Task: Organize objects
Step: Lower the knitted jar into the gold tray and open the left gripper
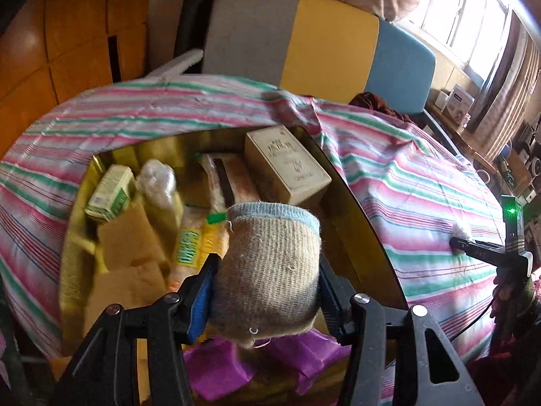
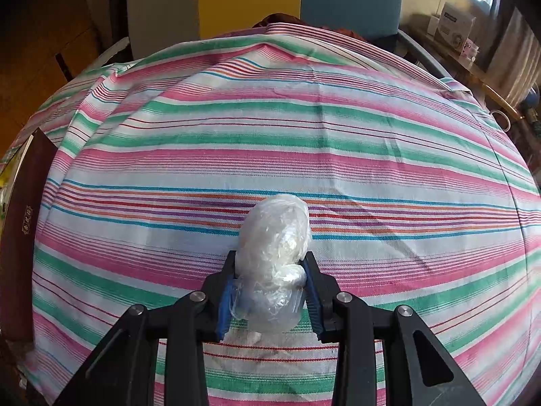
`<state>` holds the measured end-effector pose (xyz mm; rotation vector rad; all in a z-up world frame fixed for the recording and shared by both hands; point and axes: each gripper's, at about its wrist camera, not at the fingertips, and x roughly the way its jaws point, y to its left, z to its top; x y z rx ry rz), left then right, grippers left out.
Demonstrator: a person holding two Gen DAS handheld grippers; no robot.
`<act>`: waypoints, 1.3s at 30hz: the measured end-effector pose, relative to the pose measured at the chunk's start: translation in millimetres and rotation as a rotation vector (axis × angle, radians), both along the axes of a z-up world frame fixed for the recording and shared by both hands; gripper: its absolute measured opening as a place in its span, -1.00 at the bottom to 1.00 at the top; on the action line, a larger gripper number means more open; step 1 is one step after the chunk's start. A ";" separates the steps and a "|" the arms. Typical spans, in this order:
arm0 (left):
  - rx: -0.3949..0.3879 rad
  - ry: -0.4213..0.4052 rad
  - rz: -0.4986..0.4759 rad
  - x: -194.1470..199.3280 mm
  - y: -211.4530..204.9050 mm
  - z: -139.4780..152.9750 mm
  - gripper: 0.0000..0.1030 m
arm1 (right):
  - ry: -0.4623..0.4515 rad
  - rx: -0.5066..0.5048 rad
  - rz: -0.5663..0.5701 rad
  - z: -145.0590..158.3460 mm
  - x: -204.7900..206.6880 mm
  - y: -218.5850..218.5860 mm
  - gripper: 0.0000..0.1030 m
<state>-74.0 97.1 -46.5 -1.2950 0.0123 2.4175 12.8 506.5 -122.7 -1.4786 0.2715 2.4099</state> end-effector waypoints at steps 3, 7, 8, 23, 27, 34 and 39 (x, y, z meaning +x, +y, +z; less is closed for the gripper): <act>0.048 -0.085 0.010 -8.8 -2.0 -11.2 0.07 | -0.001 -0.003 0.002 -0.2 -0.5 0.4 -0.27; 0.145 -0.174 0.034 -23.1 -10.2 -17.1 0.07 | -0.003 0.003 0.004 -0.2 -0.5 -1.2 -0.26; 0.159 -0.183 0.037 -25.6 -11.7 -17.4 0.07 | -0.003 0.004 0.005 -0.1 -0.6 -1.5 -0.26; 0.069 -0.245 0.041 -34.3 7.6 -40.4 0.11 | -0.006 0.021 0.015 -0.3 -1.1 -7.3 -0.26; 0.016 -0.161 0.048 -24.7 10.0 -28.1 0.11 | -0.005 0.023 0.015 -0.1 -1.2 -7.3 -0.26; -0.059 0.014 0.053 -7.0 3.2 5.9 0.12 | -0.005 0.031 0.016 0.0 -1.1 -7.4 -0.26; -0.084 0.119 0.043 10.5 -7.9 28.4 0.13 | -0.004 0.038 0.015 0.8 -1.0 -8.7 -0.27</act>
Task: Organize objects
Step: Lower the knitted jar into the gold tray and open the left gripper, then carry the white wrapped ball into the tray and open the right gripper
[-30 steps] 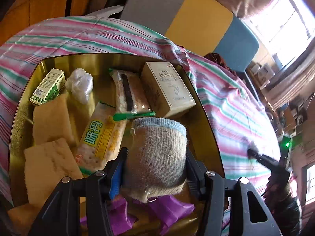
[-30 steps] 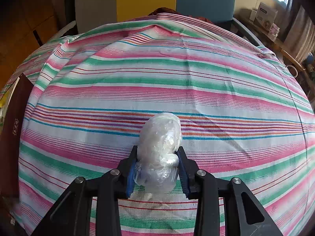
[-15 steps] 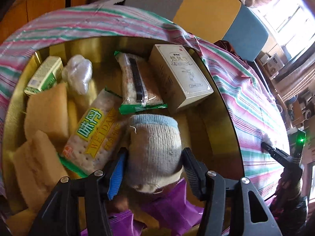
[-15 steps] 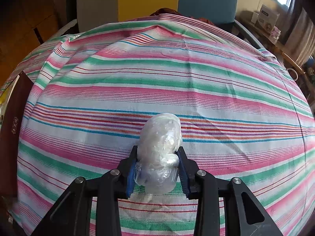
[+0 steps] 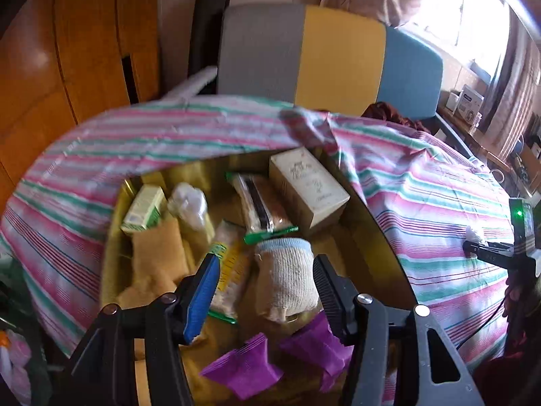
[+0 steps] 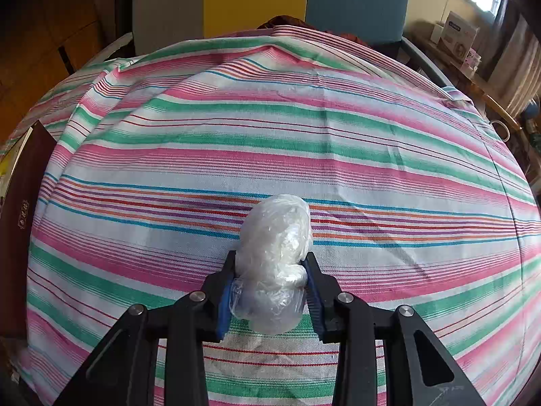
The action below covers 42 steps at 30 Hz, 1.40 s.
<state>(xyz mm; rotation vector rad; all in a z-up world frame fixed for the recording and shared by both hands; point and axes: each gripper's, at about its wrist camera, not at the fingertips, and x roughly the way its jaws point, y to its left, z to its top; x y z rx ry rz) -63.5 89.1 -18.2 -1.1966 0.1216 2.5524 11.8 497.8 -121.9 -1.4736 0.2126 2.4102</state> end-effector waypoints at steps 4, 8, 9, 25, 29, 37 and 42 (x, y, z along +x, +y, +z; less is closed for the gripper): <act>-0.006 0.053 -0.010 12.4 -3.6 12.8 0.13 | 0.001 0.007 0.000 0.7 0.4 -0.6 -0.29; 0.006 0.063 -0.019 21.4 -10.2 18.3 0.14 | -0.003 0.002 -0.011 1.5 1.6 -1.2 -0.29; 0.013 0.063 -0.022 23.4 -11.5 18.8 0.14 | -0.008 -0.003 -0.014 2.1 1.4 -1.0 -0.29; 0.066 0.051 -0.007 28.5 -27.6 14.7 0.15 | 0.202 -0.087 0.283 87.2 -17.5 -167.1 -0.30; 0.073 0.048 0.004 28.2 -34.0 12.9 0.15 | 0.216 -0.106 0.368 92.2 -21.5 -214.1 -0.30; 0.099 0.046 0.030 25.2 -46.9 11.8 0.16 | 0.154 -0.076 0.451 77.8 -37.6 -267.3 -0.29; 0.112 0.053 0.060 22.0 -58.9 12.8 0.16 | 0.097 -0.031 0.464 61.6 -55.4 -281.5 -0.27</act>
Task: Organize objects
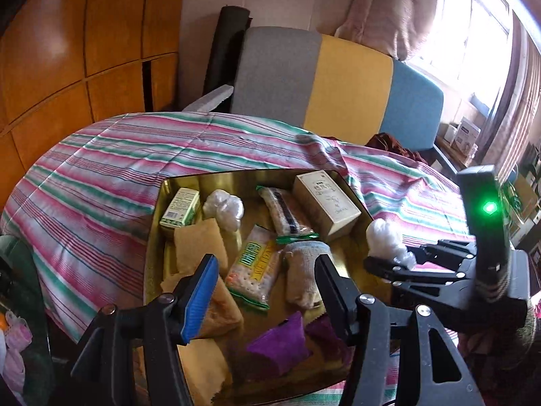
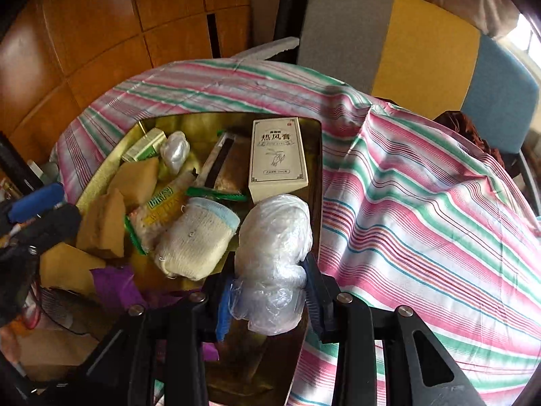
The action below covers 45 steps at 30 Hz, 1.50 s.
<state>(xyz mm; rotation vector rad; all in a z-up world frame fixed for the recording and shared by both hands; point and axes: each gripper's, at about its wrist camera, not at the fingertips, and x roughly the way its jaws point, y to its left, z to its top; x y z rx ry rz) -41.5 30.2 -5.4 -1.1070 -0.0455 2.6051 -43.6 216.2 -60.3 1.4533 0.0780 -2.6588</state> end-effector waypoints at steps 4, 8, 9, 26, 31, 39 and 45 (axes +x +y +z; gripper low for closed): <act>0.009 -0.007 0.024 -3.8 -8.7 -2.1 0.16 | -0.040 0.023 0.022 -12.4 -9.6 -7.5 -0.25; 0.007 -0.011 0.030 -5.0 -12.2 -3.9 0.16 | -0.069 0.031 0.033 -24.1 -15.4 -11.6 -0.07; 0.007 -0.012 0.031 -5.5 -12.8 -4.4 0.16 | -0.073 0.015 0.035 -25.5 -15.5 -11.5 0.03; 0.007 -0.005 0.059 -3.0 -18.2 -3.2 0.28 | 0.052 -0.032 0.048 -8.9 2.5 -27.9 0.10; -0.004 0.000 0.069 1.0 -23.1 -1.4 0.28 | 0.059 -0.005 0.114 -15.7 3.7 -51.9 0.10; -0.047 0.023 0.118 9.3 -28.4 4.6 0.41 | 0.012 0.002 0.087 -34.8 -2.1 -54.1 0.08; -0.090 0.051 0.169 17.5 -26.2 10.6 0.41 | 0.082 -0.039 0.052 -14.7 17.8 -49.5 0.44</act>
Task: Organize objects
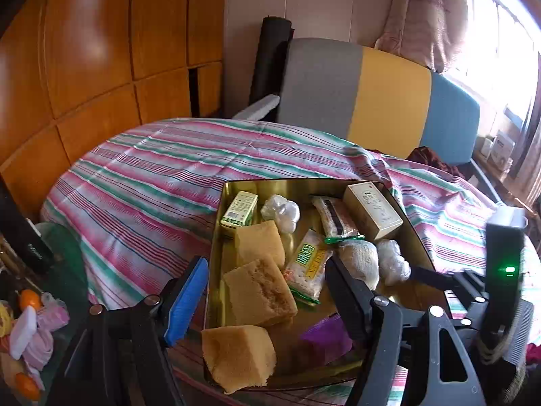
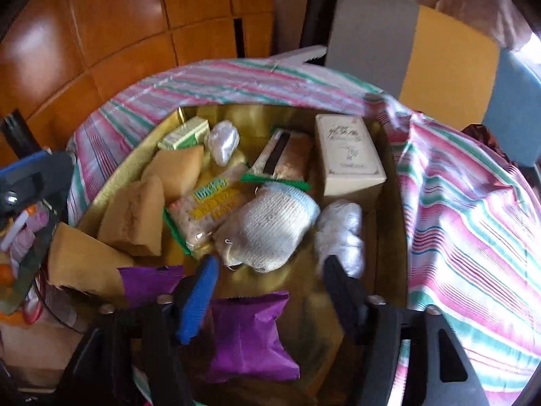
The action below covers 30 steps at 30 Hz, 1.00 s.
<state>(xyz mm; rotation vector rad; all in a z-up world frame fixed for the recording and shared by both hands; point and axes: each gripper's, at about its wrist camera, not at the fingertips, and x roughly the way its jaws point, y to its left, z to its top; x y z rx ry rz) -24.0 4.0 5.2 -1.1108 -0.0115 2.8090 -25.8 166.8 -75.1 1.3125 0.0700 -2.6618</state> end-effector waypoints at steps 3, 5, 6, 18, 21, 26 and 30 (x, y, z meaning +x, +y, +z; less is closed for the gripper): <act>0.002 0.022 0.011 6.6 2.3 3.6 0.41 | 0.048 -0.011 -0.046 10.9 13.1 5.6 0.63; -0.031 0.060 0.038 13.8 7.4 7.6 0.41 | 0.087 -0.005 -0.082 17.8 19.0 4.6 0.74; -0.045 0.069 0.055 15.8 9.4 8.6 0.41 | 0.106 -0.007 -0.099 22.0 24.4 6.4 0.83; -0.050 0.097 0.055 38.1 20.2 5.0 0.41 | 0.184 -0.043 -0.144 43.2 56.5 16.8 0.94; -0.043 0.089 0.060 37.1 20.1 3.0 0.41 | 0.182 -0.045 -0.147 43.3 60.6 17.1 0.94; -0.033 0.068 0.057 35.5 19.1 -1.5 0.41 | 0.167 -0.048 -0.152 40.6 60.4 17.8 0.94; -0.055 0.085 0.069 36.2 19.3 -2.9 0.28 | 0.159 -0.044 -0.149 38.1 59.3 16.3 0.94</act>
